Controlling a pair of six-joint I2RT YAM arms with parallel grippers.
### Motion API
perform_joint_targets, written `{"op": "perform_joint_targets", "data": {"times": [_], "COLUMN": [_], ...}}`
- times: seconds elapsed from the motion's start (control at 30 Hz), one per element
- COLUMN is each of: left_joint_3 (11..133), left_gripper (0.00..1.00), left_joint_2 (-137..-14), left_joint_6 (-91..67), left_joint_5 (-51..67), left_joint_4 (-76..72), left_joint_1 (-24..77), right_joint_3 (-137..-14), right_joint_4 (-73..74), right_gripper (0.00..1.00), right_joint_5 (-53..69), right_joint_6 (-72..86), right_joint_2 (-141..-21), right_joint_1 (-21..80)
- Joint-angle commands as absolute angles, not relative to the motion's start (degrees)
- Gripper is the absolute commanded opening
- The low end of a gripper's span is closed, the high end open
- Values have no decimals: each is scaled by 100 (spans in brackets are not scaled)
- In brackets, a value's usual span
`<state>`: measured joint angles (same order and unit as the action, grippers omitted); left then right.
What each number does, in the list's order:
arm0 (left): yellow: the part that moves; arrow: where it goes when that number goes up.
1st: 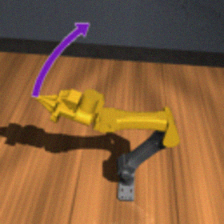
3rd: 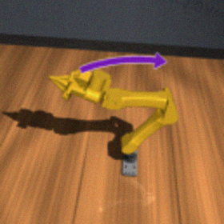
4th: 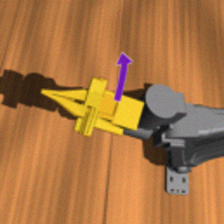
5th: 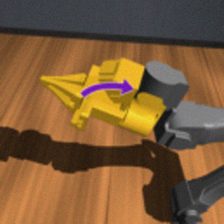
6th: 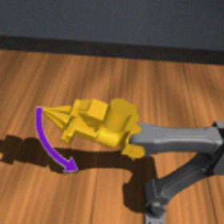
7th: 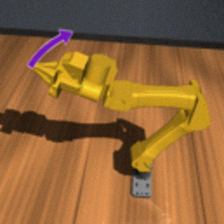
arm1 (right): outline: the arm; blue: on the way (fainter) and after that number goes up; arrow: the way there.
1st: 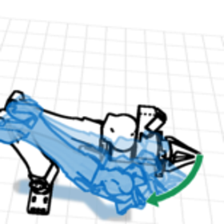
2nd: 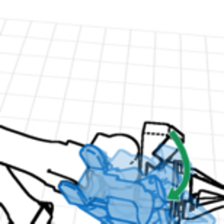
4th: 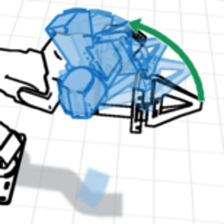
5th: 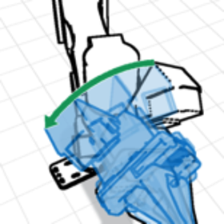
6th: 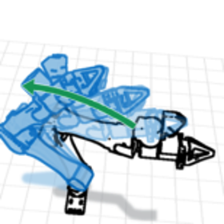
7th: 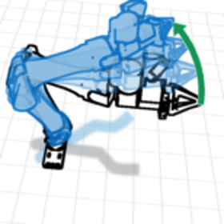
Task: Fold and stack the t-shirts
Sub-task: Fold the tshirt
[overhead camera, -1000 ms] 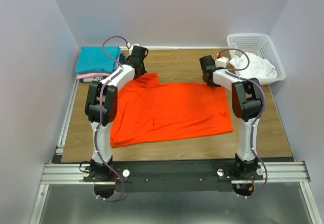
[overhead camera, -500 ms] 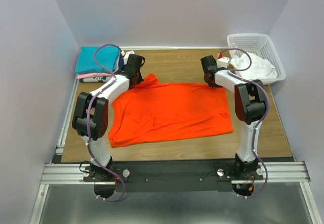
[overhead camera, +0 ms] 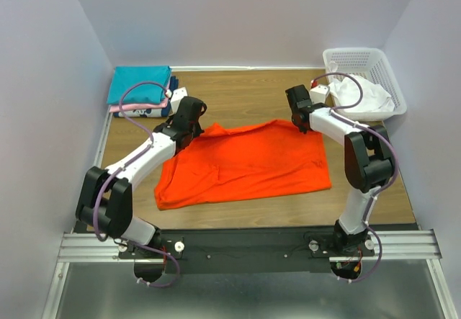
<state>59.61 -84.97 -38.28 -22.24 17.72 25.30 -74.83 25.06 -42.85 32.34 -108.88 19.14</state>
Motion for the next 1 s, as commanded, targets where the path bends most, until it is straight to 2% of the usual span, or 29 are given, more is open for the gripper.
{"op": "perform_joint_targets", "data": {"times": [0.0, 0.47, 0.97], "left_joint_3": [5573, 4483, 4359], "left_gripper": [0, 0, 0], "left_joint_2": [-7929, -6268, -5450], "left_joint_6": [-4210, -5422, -6775], "left_joint_5": [-2689, -2777, -2962], "left_joint_4": [1960, 2881, 4034], "left_joint_1": [2689, 3523, 4587], "right_joint_3": [-7208, -6891, -6768], "right_joint_4": [2479, 2478, 2470], "right_gripper": [1, 1, 1], "right_joint_5": [-4544, -4544, -4421], "right_joint_6": [3305, 3208, 3111], "right_joint_2": [-10486, -10064, -9949], "right_joint_1": [1951, 1969, 1978]}}
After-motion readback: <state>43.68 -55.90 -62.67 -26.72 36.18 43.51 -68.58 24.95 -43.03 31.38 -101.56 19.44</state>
